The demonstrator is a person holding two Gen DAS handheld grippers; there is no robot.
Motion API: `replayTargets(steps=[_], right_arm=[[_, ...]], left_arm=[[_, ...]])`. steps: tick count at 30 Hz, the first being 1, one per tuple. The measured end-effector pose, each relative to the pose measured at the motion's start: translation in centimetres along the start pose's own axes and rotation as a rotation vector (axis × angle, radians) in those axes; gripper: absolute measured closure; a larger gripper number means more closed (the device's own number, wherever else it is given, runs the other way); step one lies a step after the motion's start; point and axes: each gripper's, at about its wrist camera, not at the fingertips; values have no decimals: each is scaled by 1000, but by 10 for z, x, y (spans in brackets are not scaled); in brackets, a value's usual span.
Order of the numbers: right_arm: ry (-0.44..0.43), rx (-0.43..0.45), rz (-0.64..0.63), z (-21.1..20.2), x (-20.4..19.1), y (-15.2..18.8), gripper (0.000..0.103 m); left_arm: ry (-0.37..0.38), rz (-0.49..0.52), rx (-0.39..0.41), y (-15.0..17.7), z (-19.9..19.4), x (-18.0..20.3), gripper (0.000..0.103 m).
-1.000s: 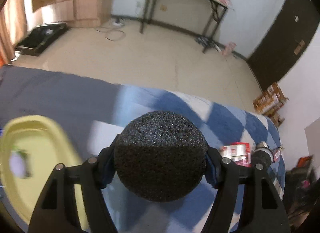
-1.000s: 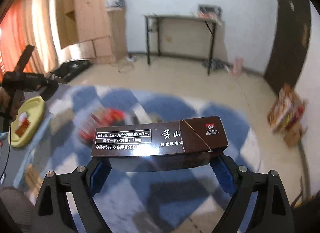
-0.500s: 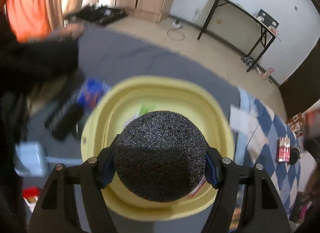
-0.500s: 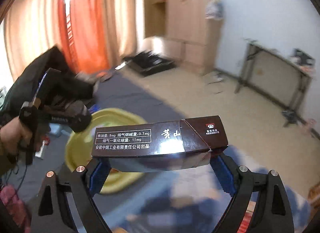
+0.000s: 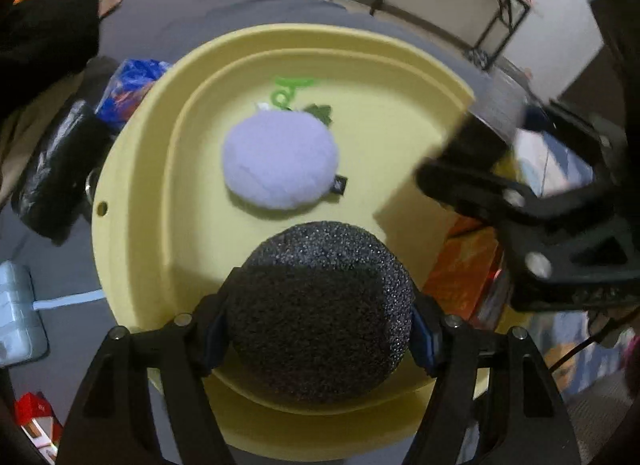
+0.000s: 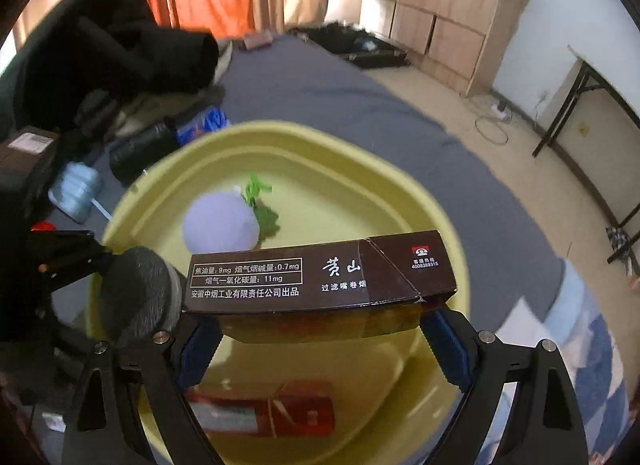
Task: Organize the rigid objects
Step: 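Carry the foam cylinder and brown box into the yellow basin, release both, then grasp the red Hongqiqu box with the left tool while the right tool grasps the red-silver box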
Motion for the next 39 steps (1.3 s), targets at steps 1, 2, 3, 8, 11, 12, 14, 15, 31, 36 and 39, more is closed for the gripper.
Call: replayTargets(steps=[1, 2, 3, 8, 11, 12, 14, 15, 31, 36, 39], right_arm=[[4, -2, 8, 4, -7, 5, 12], [6, -6, 18, 9, -6, 6, 12], [5, -17, 31, 16, -5, 5, 12], [16, -41, 47, 45, -13, 2, 7], [2, -15, 72, 40, -16, 1, 0], [0, 3, 83, 34, -16, -1, 0], [-9, 38, 112, 14, -10, -1, 0], [-2, 67, 134, 0, -3, -3, 0], [430, 200, 451, -248, 266, 221, 0], [438, 201, 566, -261, 321, 320, 0], [402, 224, 566, -254, 330, 343, 0]], left_arm=[[-13, 23, 13, 1, 1, 4, 30], [-15, 33, 23, 2, 2, 6, 30], [-11, 27, 32, 2, 2, 6, 30], [3, -22, 62, 5, -3, 4, 19], [1, -18, 94, 5, -13, 13, 2], [-4, -23, 115, 3, -19, 13, 0], [9, -41, 149, -1, -32, 11, 0], [11, -50, 163, -3, -38, 12, 0], [282, 250, 125, -116, -36, 296, 0], [309, 299, 15, -109, 16, 382, 0], [293, 311, -20, -110, 51, 410, 0]])
Point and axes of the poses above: each gripper's, at about its wrist camera, not at the fingertips, and z roughly the way its jaws point, x to its right, y to its underside, and after that the axes turned 9 degrees about z, right-handed
